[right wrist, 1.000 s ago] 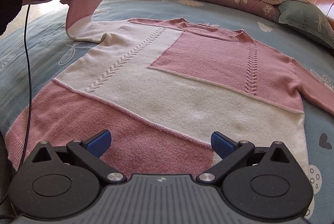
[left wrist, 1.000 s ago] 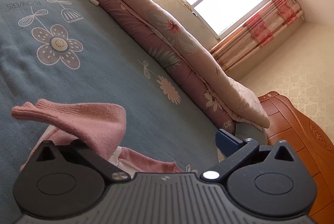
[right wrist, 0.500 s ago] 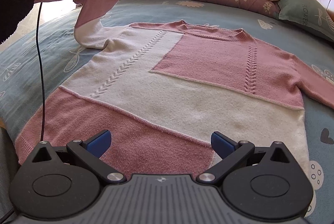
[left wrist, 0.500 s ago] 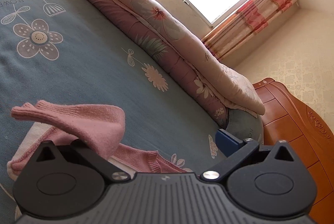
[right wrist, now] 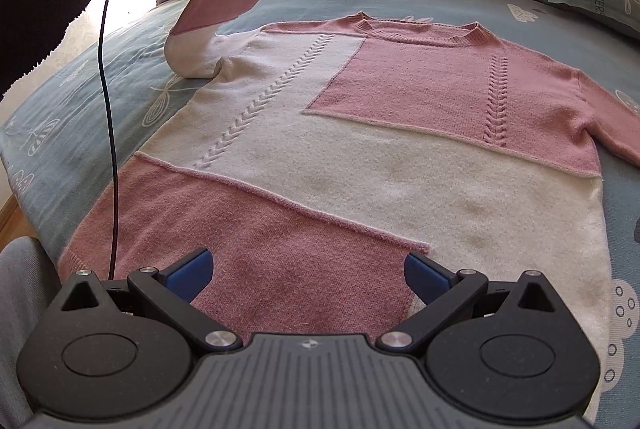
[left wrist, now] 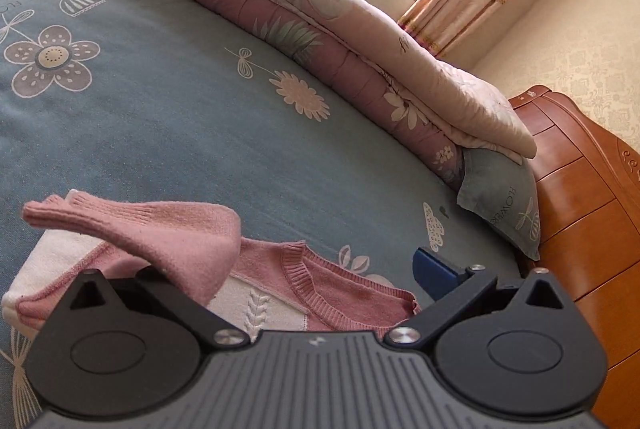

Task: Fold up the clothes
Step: 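Carry the sleeve across the sweater body toward the collar with the left gripper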

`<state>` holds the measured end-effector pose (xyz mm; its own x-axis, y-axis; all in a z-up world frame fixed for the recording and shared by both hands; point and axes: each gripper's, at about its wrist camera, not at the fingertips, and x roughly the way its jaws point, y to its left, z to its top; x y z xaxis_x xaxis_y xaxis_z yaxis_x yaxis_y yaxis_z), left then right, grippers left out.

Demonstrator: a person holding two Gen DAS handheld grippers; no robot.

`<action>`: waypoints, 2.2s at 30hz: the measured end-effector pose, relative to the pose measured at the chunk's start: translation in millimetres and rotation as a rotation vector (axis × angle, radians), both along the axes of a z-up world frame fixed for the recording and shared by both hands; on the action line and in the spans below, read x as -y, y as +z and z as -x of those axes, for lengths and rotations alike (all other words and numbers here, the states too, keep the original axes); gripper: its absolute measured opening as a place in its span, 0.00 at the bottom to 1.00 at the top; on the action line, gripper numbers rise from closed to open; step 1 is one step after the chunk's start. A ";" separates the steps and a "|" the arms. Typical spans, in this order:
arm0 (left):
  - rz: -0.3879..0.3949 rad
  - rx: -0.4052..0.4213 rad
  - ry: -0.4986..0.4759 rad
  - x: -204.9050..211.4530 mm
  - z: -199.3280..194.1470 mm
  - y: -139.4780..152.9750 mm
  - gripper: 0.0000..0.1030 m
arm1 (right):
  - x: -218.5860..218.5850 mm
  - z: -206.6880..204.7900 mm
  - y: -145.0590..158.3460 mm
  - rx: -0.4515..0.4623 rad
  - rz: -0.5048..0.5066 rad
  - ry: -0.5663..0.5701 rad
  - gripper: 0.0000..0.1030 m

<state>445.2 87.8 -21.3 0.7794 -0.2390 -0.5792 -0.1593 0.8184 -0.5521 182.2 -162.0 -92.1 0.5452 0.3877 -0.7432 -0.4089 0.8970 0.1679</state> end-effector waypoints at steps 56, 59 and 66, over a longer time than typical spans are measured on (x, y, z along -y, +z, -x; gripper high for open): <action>-0.182 -0.200 -0.490 210.6 -75.2 -37.1 0.99 | 16.7 2.5 10.6 0.036 -0.026 -0.037 1.00; -0.318 -0.188 -0.562 226.3 -67.6 -32.4 0.99 | 15.8 1.9 10.3 0.036 -0.020 -0.039 1.00; -0.587 -0.331 -0.733 262.3 -58.5 -47.8 0.99 | 14.4 1.0 9.8 0.034 -0.013 -0.043 1.00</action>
<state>503.7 -174.5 -69.1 0.3316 -0.2027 -0.9214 0.4220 0.9054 -0.0473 181.2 -176.4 -82.3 0.5866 0.3727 -0.7190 -0.3756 0.9118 0.1662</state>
